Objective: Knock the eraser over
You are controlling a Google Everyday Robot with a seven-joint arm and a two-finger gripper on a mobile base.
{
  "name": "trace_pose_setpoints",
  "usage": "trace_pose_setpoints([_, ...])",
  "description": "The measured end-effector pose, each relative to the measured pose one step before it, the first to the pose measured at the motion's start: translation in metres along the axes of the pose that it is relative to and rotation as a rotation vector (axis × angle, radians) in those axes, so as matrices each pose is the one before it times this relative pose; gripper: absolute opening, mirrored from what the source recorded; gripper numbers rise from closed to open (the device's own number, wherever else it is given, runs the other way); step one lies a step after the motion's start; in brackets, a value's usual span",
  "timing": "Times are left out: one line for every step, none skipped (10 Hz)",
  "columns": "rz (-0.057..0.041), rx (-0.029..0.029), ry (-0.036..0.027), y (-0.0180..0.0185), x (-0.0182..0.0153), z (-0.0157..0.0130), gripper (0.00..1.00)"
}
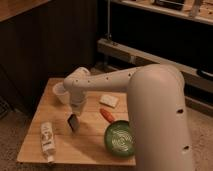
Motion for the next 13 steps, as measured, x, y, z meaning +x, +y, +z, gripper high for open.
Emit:
trace_pose_setpoints([-0.00005, 0.00184, -0.00167, -0.00043, -0.00002, -0.00078, 0.0])
trace_pose_setpoints([-0.00028, 0.00072, 0.00038, -0.00013, 0.00025, -0.00006, 0.0])
trace_pose_setpoints([0.00022, 0.00232, 0.00001, -0.00042, 0.00045, -0.00045, 0.0])
trace_pose_setpoints([0.00076, 0.00202, -0.00021, -0.00051, 0.00048, -0.00051, 0.0])
trace_pose_setpoints([0.00054, 0.00085, 0.00073, 0.0, 0.00063, 0.0001, 0.0])
trace_pose_setpoints([-0.00024, 0.00128, -0.0004, -0.00015, 0.00018, -0.00036, 0.0])
trace_pose_setpoints([0.00043, 0.00166, -0.00008, -0.00047, 0.00044, -0.00054, 0.0])
trace_pose_setpoints([-0.0001, 0.00083, -0.00011, 0.00007, 0.00015, -0.00003, 0.0])
trace_pose_setpoints([0.00095, 0.0031, -0.00103, -0.0005, 0.00039, -0.00057, 0.0])
trace_pose_setpoints([0.00024, 0.00209, -0.00001, -0.00039, 0.00049, -0.00026, 0.0])
trace_pose_setpoints([0.00051, 0.0008, 0.00012, -0.00023, 0.00037, -0.00006, 0.0])
trace_pose_setpoints([-0.00027, 0.00133, 0.00138, -0.00022, 0.0006, 0.0, 0.0])
trace_pose_setpoints([-0.0006, 0.00192, 0.00237, 0.00031, 0.00088, 0.00004, 0.0])
